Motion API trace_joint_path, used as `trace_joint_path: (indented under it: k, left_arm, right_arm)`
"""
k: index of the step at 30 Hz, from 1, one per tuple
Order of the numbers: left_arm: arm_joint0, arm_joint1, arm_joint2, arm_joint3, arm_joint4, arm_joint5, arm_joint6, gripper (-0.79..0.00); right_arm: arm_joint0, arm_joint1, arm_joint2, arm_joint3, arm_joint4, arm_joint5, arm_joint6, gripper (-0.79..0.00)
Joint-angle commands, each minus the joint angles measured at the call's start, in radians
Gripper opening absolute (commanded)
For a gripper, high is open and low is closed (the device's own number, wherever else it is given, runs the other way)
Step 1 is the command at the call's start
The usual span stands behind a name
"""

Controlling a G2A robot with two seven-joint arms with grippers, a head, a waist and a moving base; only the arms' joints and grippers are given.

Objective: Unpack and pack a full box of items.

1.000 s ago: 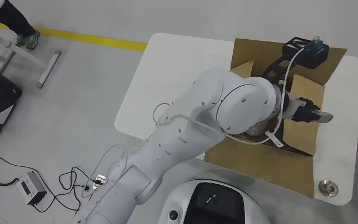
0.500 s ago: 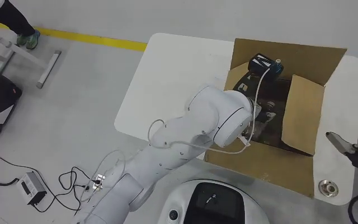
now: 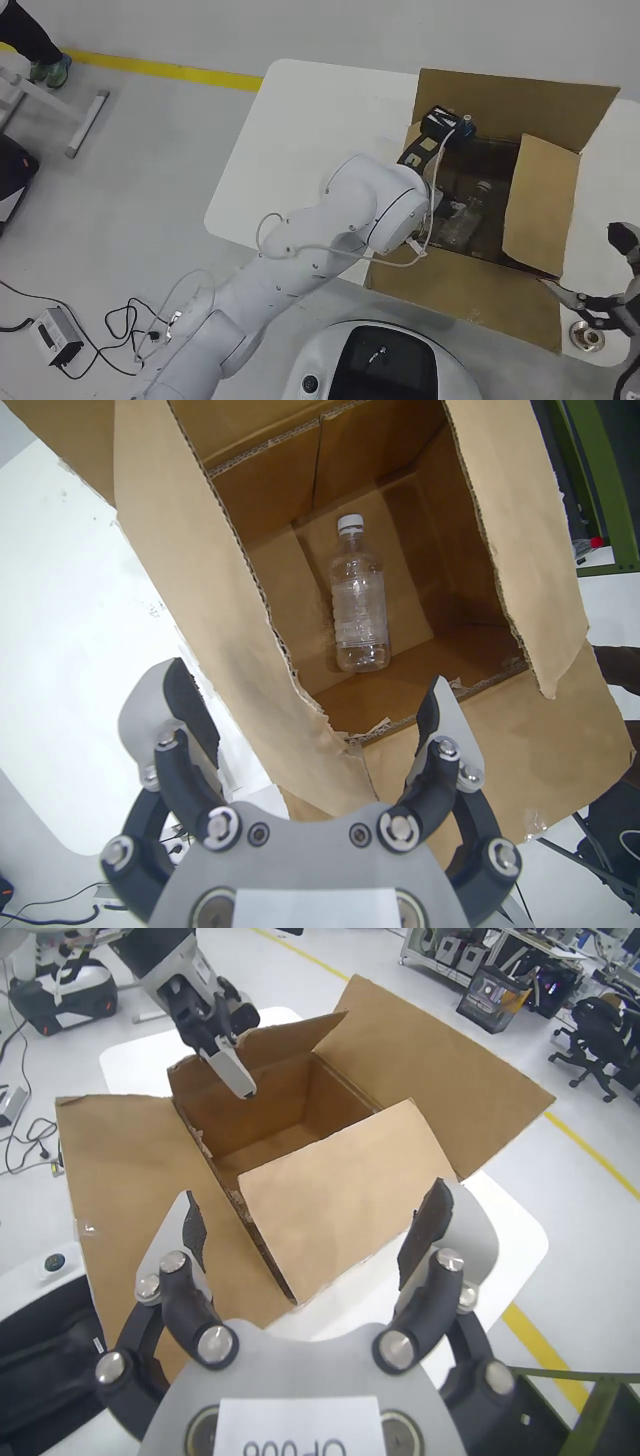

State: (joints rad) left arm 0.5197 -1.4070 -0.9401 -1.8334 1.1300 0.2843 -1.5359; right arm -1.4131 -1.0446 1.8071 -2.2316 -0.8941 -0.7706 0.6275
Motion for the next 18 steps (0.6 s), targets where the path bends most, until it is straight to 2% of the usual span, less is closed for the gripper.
trace_joint_path:
  k: [1, 6, 11, 18]
  left_arm:
    - [0.000, 0.008, 0.003, 0.002, -0.003, 0.000, 0.000, 0.000]
    - [-0.002, 0.022, 0.006, 0.002, -0.012, 0.000, 0.000, 0.000]
    - [-0.003, 0.031, 0.000, 0.004, -0.015, 0.000, 0.000, 0.000]
    - [-0.010, 0.040, -0.002, 0.010, -0.019, 0.000, 0.000, 0.000]
  right_arm:
    - [-0.008, 0.002, -0.015, -0.011, -0.056, -0.004, -0.006, 0.000]
    - [-0.013, 0.003, -0.083, -0.015, -0.222, 0.014, -0.041, 0.000]
    - [0.005, 0.002, -0.163, 0.010, -0.367, 0.076, -0.072, 0.000]
    - [0.046, 0.000, -0.252, 0.048, -0.487, 0.143, -0.093, 0.000]
